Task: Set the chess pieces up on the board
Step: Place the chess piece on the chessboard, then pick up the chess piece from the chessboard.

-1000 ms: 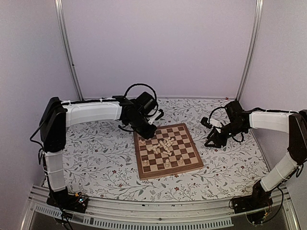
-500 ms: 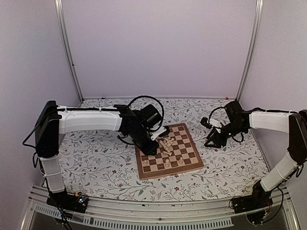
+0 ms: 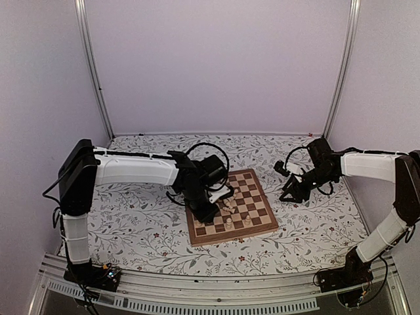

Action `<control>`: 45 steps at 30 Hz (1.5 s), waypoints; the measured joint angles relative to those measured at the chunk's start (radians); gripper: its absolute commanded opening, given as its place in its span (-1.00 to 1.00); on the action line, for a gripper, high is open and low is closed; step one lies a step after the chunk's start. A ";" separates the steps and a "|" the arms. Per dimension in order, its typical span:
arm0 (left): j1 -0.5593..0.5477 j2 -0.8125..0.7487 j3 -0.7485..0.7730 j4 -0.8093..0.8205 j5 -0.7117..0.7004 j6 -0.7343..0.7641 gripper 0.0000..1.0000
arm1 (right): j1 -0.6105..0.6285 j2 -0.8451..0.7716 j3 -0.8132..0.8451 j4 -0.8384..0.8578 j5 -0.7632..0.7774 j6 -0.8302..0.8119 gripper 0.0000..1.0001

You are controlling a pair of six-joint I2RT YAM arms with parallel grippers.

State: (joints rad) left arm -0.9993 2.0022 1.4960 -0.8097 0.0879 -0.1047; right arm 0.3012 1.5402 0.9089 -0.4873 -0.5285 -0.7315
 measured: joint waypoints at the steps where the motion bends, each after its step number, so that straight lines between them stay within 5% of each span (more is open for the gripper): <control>1: -0.001 0.003 0.003 -0.003 -0.003 0.001 -0.86 | 0.000 0.000 0.000 0.000 0.000 0.000 0.06; 7: -0.002 0.014 0.027 -0.012 -0.015 0.007 -0.72 | 0.000 0.000 0.000 -0.001 0.000 -0.002 0.06; 26: -0.002 0.046 0.053 -0.045 -0.022 0.019 -0.70 | 0.000 0.000 0.000 -0.002 0.000 -0.003 0.07; 34: -0.002 0.046 0.055 -0.050 -0.028 0.024 -0.38 | 0.000 0.000 0.000 -0.002 0.000 -0.004 0.06; 45: -0.002 0.046 0.220 -0.085 -0.038 0.049 -0.22 | 0.000 0.000 0.000 -0.003 0.000 -0.006 0.08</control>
State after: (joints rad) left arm -1.0016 2.0483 1.7157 -0.8944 0.0502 -0.0559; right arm 0.3012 1.5402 0.9089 -0.4900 -0.5289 -0.7380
